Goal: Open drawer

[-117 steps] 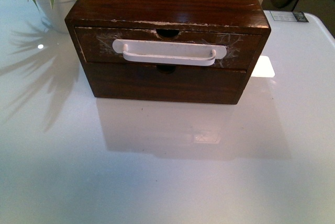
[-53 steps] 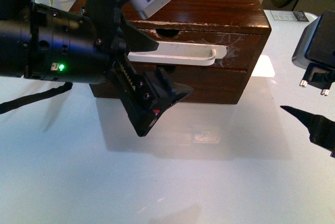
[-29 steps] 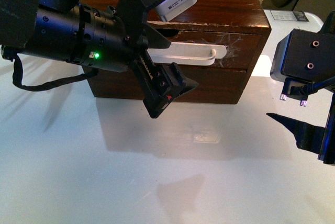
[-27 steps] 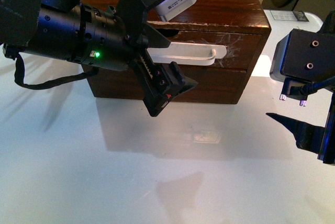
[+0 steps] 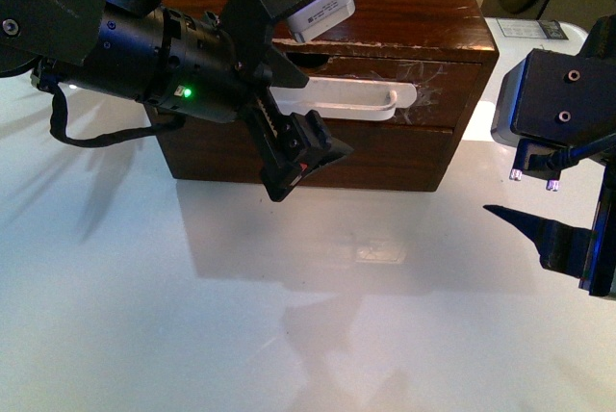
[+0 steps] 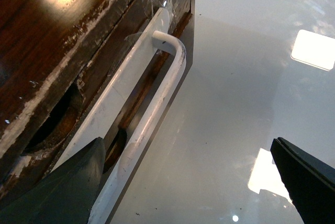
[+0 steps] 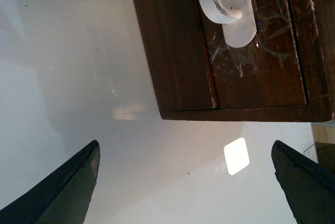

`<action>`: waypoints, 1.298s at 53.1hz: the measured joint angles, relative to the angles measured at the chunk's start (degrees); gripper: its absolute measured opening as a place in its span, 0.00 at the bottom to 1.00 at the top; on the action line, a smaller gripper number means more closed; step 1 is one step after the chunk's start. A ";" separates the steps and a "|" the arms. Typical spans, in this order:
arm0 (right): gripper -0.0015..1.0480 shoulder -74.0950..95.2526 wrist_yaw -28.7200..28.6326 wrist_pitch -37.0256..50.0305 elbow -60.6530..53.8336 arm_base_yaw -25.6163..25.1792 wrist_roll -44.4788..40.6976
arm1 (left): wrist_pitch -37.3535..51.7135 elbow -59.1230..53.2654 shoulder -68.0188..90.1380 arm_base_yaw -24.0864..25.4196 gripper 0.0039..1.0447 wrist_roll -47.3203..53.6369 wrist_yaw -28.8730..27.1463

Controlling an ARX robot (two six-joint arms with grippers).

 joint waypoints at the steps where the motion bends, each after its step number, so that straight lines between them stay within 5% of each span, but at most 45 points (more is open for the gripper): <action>1: 0.91 0.04 0.00 0.00 0.02 0.00 0.00 | -0.24 0.13 0.13 0.04 0.92 0.11 0.00; 69: 0.91 13.40 -1.90 2.80 11.37 7.43 -0.11 | -7.54 5.31 4.63 4.50 0.92 7.28 -0.02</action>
